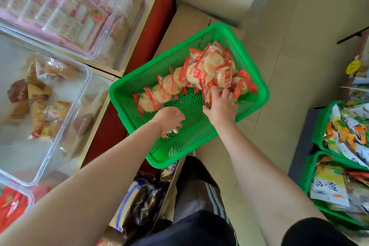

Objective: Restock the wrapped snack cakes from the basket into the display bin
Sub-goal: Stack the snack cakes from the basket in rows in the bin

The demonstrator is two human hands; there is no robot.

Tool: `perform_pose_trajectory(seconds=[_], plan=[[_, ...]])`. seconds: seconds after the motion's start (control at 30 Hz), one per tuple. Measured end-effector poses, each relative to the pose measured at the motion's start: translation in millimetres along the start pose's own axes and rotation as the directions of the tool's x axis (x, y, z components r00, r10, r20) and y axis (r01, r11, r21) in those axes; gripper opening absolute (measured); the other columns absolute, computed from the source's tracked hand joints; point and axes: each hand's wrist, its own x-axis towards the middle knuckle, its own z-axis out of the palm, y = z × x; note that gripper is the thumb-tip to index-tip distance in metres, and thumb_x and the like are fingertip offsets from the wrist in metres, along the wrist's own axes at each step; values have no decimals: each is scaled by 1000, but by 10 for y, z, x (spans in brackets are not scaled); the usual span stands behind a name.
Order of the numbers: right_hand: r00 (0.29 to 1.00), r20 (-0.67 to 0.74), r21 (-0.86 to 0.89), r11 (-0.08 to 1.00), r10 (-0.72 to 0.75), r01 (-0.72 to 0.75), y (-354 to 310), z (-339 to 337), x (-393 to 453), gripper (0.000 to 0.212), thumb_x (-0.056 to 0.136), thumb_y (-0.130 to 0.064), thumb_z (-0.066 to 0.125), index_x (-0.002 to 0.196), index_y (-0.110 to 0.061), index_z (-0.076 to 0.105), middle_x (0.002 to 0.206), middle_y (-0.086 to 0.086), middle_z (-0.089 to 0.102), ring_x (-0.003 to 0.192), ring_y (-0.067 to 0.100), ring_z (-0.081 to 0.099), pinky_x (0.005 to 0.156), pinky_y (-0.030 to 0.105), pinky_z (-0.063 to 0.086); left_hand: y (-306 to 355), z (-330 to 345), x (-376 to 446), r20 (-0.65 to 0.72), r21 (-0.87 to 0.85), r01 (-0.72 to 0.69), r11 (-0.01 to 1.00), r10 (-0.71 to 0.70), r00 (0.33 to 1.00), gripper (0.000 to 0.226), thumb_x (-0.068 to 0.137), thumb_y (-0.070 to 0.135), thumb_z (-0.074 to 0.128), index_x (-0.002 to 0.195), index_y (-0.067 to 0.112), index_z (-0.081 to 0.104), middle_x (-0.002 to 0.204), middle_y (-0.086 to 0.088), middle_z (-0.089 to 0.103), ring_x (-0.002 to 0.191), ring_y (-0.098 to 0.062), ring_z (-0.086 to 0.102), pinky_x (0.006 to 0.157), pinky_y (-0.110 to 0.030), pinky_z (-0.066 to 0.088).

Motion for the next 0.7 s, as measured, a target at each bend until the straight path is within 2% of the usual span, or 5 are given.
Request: perform_pose_trajectory(seconds=[0.37,0.47,0.53,0.63,0.7], plan=[[992,61,260,961,-114,95,-461,-130,-202,49,84,0,62,128,-12,45,126,13,49,117,31,48,89,41,46,-105,-84,-364,29,-248,137,959,-134,991,29,100,14,46,124,-1,52,87,-11,57,59,-22,52,53,-27,33],[973,150,497,864,-177,80,-702,-195,-387,37,84,1,61,117,-13,53,118,8,51,105,27,53,80,34,47,-252,-185,-494,19,-359,132,924,-135,991,26,101,11,43,122,-1,53,87,-15,56,63,-25,53,54,-27,36],[948,219,679,734,-231,22,-862,-317,-513,39,82,0,63,111,-23,54,105,2,53,92,22,57,68,27,47,-409,-259,-584,-26,-431,65,900,-85,996,28,101,12,45,126,0,53,110,-23,60,86,-33,63,65,-34,49],[916,178,801,594,-359,77,-1091,-560,-699,38,83,-5,65,107,-32,55,94,-4,56,84,11,58,65,20,46,-684,-349,-767,-65,-656,5,755,-62,996,38,96,32,57,125,8,55,120,-14,64,107,-32,64,90,-44,54],[888,140,839,528,-438,128,-1248,-723,-815,34,83,-9,66,107,-32,57,91,-8,57,82,5,56,67,16,48,-840,-402,-880,18,-837,13,547,4,1000,38,93,32,62,124,11,57,117,-13,67,106,-30,65,98,-47,50]])
